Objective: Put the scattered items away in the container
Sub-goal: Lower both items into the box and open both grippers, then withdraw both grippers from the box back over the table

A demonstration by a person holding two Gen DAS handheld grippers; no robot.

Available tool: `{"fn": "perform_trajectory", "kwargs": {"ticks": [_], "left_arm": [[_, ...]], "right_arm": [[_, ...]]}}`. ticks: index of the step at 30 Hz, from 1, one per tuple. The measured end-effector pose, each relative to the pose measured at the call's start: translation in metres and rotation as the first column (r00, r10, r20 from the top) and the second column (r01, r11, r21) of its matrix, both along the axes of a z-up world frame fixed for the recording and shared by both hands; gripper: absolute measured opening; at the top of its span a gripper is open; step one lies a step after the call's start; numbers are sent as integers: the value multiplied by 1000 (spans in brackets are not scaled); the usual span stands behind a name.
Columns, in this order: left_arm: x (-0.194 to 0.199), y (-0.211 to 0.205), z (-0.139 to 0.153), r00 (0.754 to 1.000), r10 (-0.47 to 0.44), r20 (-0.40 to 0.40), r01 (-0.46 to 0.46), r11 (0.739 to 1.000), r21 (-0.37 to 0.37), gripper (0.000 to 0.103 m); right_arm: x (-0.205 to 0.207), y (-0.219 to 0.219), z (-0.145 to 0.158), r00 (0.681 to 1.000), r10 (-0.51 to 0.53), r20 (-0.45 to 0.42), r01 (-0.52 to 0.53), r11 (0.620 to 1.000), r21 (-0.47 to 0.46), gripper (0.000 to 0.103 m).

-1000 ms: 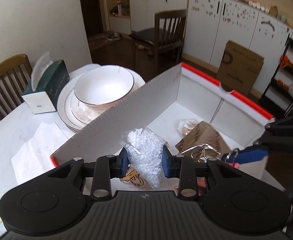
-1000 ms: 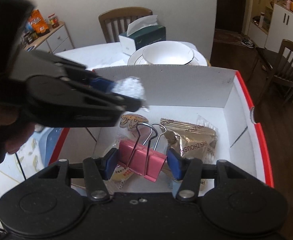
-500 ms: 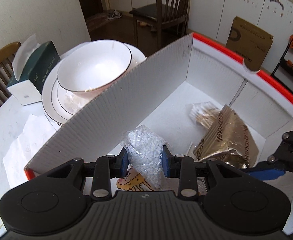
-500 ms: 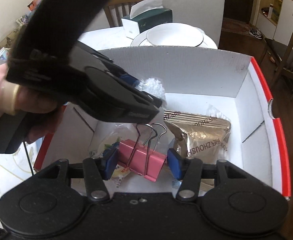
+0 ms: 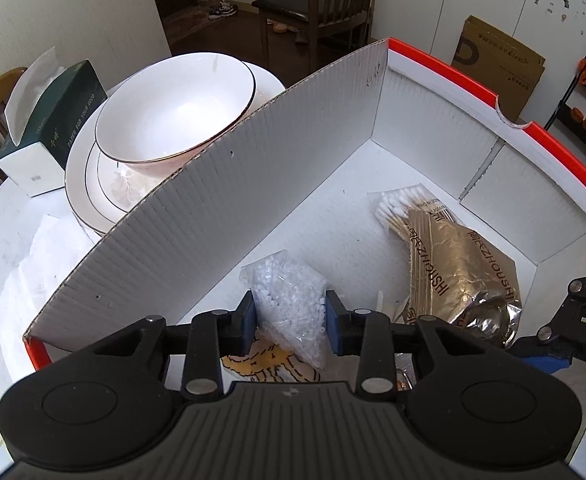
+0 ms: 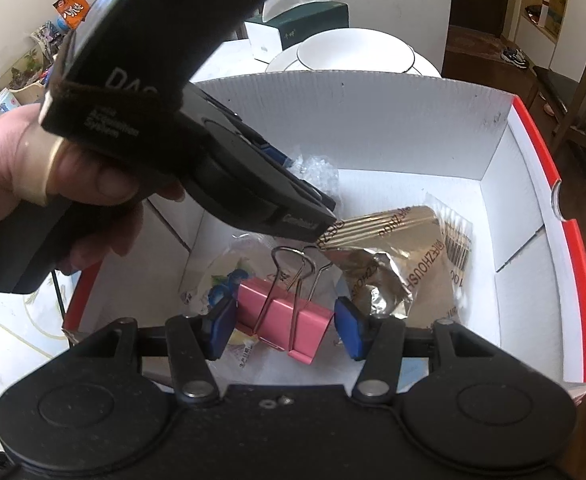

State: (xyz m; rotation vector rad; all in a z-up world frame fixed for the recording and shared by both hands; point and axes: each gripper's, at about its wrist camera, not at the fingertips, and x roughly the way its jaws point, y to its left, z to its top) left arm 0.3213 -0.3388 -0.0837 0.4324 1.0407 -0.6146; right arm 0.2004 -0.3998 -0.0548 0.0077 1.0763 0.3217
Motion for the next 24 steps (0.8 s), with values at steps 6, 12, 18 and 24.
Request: {"fn": "perform_trajectory", "kwargs": {"ticks": [6,12,18,24], "left_arm": [[-5,5,5,1000,4,17,-4,1000,-29,55],[-12,13,15,999,10,34,-8,997,-79,58],[-25,26,22,999,24,41,-20,995,-101,63],[-39,42,35,997,45,57,-36,988,-153,63]], "right_arm": [[3,-5,-3,1000,-12,-3,12,1000,-6,53],[3,-6,-2,1000,-16,-1,16,1000,-7,54],[-2,-11,10,999,-23,35,23,1000,3,63],[-9,-17,24,997,-20,71,20,1000,8,66]]}}
